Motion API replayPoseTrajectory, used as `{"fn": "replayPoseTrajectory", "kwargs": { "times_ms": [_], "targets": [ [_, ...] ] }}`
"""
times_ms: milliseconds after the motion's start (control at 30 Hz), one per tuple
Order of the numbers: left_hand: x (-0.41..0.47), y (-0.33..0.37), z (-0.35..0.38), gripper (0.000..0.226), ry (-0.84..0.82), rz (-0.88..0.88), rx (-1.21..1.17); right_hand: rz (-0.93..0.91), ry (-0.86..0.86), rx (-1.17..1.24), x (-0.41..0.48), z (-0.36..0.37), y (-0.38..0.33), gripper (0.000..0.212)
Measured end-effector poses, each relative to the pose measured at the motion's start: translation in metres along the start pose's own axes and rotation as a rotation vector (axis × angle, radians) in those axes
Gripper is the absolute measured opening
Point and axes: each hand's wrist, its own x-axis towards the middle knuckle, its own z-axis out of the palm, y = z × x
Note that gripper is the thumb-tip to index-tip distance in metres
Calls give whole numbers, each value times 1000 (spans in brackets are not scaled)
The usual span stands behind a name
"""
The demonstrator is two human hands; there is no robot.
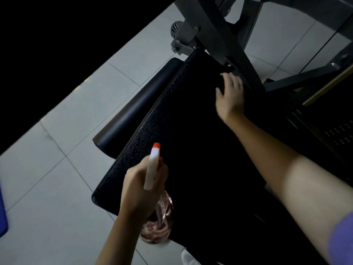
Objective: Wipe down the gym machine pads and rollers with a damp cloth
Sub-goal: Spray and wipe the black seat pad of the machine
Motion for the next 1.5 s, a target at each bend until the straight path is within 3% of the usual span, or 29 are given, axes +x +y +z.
{"fn": "replayPoseTrajectory", "kwargs": {
  "times_ms": [67,233,333,433,567,600,700,800,867,933,1067,1133,1200,1333,1400,1500],
  "targets": [
    [1,-5,0,41,10,-7,16,25,-4,39,-16,15,-23,45],
    [2,-6,-2,34,22,-2,39,-605,-277,-21,-81,14,-7,44],
    [1,-5,-2,36,26,0,45,-736,-385,-116,-71,-10,20,48],
    [0,-3,-1,34,35,1,46,-588,-293,-137,-44,-21,31,44],
    [-2,-2,-1,32,55,2,45,-89,-14,8,-53,10,-7,42],
    [-3,-1,-2,31,69,-10,25,-48,19,28,-64,22,-20,42],
    [-3,-1,-3,31,125,-62,-54,-353,8,22,-105,38,-37,42],
    [-3,-2,-5,38,144,-122,-124,-710,-233,-56,-123,21,-12,46],
    [-4,-2,-6,38,141,-136,-132,-815,-346,-146,-109,4,8,55],
    [-5,0,-7,38,129,-131,-135,-784,-361,-180,-90,-10,21,54],
    [-8,3,-10,49,54,-92,-178,-296,-142,67,-93,1,5,43],
    [-12,5,-12,56,-19,-69,-145,-158,-15,105,-114,21,-15,41],
    [-17,5,-13,60,-121,-85,-73,-203,-9,100,-129,28,-21,42],
    [-35,-2,-14,49,-255,-134,34,-356,-258,71,-123,4,4,46],
    [-41,-6,-15,50,-266,-194,16,-348,-347,87,-120,-3,8,46],
    [-47,-9,-19,51,-285,-221,54,-285,-326,150,-126,-2,0,45]
  ]
}}
